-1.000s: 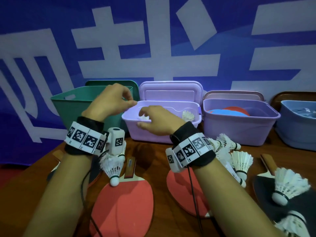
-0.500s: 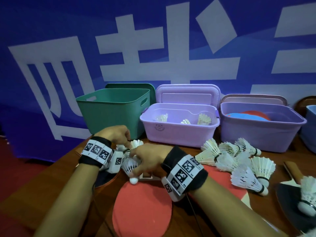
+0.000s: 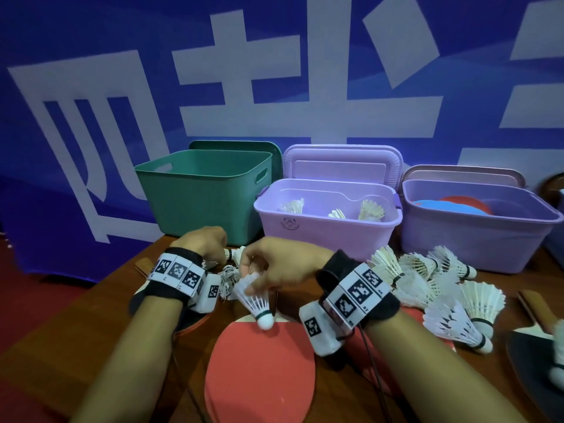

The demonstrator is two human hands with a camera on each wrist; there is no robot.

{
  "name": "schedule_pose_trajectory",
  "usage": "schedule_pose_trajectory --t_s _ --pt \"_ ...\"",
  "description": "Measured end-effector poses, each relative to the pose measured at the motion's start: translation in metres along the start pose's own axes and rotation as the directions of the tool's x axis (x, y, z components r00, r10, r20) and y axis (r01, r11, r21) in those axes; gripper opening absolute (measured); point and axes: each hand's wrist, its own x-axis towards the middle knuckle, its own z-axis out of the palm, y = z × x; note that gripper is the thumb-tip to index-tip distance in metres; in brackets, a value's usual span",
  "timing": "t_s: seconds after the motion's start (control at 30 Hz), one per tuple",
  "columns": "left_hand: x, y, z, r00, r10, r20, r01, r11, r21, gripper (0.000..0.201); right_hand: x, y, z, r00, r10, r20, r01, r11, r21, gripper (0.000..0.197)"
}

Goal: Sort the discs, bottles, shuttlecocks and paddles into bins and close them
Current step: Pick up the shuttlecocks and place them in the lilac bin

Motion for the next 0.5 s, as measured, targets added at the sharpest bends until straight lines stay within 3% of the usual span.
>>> schedule_pose_trajectory --t_s 0.3,0.4,0.5 --pt "-0.007 0.009 -0.003 0.994 -0.103 -0.041 0.109 0.974 0.198 0.021 -0.010 0.012 -0.031 0.976 -0.025 -0.216 0.013 0.998 -0.059 0.020" --pt "-0.012 0.006 -0.008 0.993 -0.114 -0.003 0.113 0.982 0.150 0.012 -0.016 0.012 -0.040 0.962 -0.042 -0.269 0.027 0.998 -0.057 0.018" --pt "-0.020 0.005 -0.017 0.994 -0.104 -0.028 0.106 0.991 0.083 0.019 -0.023 0.013 -0.050 0.942 -0.043 -0.332 0.010 0.995 -0.100 0.016"
